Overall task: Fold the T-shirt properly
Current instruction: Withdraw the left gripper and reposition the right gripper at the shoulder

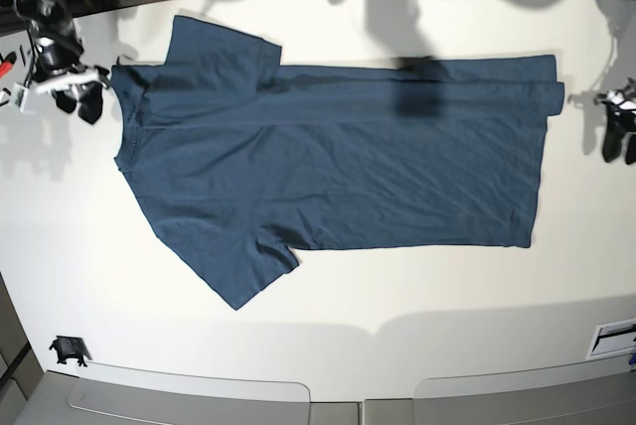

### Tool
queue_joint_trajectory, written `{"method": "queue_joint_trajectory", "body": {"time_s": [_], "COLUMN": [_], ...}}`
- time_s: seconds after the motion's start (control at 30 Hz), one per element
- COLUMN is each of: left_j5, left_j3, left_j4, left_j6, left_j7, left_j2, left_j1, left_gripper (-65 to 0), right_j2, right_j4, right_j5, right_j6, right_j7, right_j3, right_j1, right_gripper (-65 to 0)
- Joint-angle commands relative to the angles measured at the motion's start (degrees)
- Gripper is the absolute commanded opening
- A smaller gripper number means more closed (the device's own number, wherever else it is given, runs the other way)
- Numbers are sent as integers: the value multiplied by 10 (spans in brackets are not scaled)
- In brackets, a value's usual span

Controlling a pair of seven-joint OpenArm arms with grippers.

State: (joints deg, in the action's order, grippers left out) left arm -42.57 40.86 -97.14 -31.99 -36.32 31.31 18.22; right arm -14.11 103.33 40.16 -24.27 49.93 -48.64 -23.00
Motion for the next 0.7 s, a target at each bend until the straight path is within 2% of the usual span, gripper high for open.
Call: {"method": "queue_joint_trajectory", "body": {"time_s": [0.0,0.17,0.3,0.57,0.67], "left_j5": [-9,-10,-10,-9,-10], "left_j3": [20,92,112,112,112], "left_j4": [-20,-44,-44,-44,-44], "left_j6": [-1,2,7,7,7], "left_j7": [14,12,12,12,12], "left_j2": [14,16,21,21,21], "left_j1": [-3,-2,3,8,8], "left_gripper": [-404,-404,-404,-404,-404], "right_j2": [-9,1,25,84,94], "right_j4": [12,12,11,10,9], "right_j5": [23,76,100,94,55], "right_j6": [-6,-22,-39,-41,-38], "right_j7": [-6,5,4,-1,-14], "right_j3": [-12,-24,-11,53,87], "right_j1": [-12,-85,-118,-132,-132], "right_gripper": [-338,-338,-338,-339,-338]}}
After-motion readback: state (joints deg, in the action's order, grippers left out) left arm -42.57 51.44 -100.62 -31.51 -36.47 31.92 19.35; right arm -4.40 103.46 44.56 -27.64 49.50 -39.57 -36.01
